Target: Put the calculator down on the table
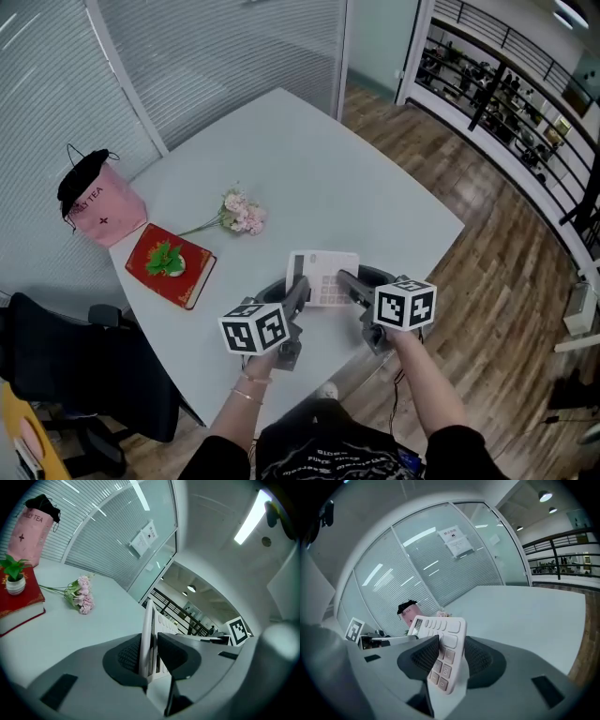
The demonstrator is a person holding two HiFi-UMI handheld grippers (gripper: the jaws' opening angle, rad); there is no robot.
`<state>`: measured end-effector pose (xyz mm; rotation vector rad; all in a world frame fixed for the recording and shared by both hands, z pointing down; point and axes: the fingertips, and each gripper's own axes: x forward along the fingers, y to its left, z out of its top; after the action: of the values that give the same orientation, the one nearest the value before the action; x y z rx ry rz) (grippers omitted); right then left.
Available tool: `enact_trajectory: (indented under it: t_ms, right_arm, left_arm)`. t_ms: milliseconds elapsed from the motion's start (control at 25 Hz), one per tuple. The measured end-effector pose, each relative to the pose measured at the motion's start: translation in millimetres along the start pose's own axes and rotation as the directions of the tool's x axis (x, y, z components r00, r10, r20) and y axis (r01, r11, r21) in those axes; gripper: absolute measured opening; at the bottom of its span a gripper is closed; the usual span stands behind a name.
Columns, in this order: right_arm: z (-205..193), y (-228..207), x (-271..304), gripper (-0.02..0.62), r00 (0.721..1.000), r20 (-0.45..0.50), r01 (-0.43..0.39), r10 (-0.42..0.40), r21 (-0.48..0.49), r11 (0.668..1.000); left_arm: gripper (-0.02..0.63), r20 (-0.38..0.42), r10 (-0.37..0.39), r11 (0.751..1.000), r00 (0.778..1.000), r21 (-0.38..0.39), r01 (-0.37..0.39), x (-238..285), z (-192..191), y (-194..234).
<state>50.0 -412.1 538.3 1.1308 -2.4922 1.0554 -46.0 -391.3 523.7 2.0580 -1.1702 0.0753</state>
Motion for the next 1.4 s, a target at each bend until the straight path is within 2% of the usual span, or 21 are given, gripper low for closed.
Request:
enact_trajectory:
  t_ms: [120,280,600,680,840,1040,1160,1400]
  right_arm:
    - [14.3,-17.4,9.6,0.179,0.999,-0.002,0.034,-0.034,-0.001,0.999]
    - [23.0,-42.3,19.0,0.179,0.996,-0.023,0.082,-0.082,-0.014,0.997]
    - [24.6,-100.1,45.1,0.180,0.982,-0.046,0.183,-0.182,0.019,0.983]
    - [21.3,-114.3,53.1,0.181,0.980,-0.063,0.192,-0.189,0.041,0.981]
    - [12.5,-138.1,64.1,0.184,0.974,-0.093,0.216,-0.208,0.089,0.972]
    - [3.5,-160.2,68.6,0.186,0.962,-0.092,0.266,-0.256,0.125,0.956]
    - [-4.9,-167.2,75.1,0.187,0.955,-0.117,0.288,-0.274,0.133,0.948]
    - [-5.0,-173.8,81.4,0.190,0.946,-0.125,0.314,-0.298,0.131,0.940]
  left_arm:
    - [0.106,-0.013,-0.024,1.000,1.000,-0.007,0.024,24.4,10.5,5.6]
    - [0.106,-0.035,-0.050,0.997,0.998,-0.054,0.049,54.2,10.6,13.3]
    - [0.109,-0.071,-0.050,0.985,0.996,-0.171,0.037,118.3,-2.0,37.3]
    - [0.109,-0.091,-0.039,0.985,0.995,-0.169,0.023,132.6,-7.0,43.4]
    - [0.109,-0.146,-0.010,0.994,0.989,-0.110,-0.006,154.6,-14.3,52.5]
    - [0.109,-0.194,-0.019,0.992,0.981,-0.122,-0.005,176.1,-25.4,59.2]
    - [0.112,-0.222,-0.002,0.992,0.975,-0.122,-0.026,182.5,-32.3,68.0]
    - [0.117,-0.228,0.051,0.991,0.972,-0.106,-0.077,188.5,-31.9,73.5]
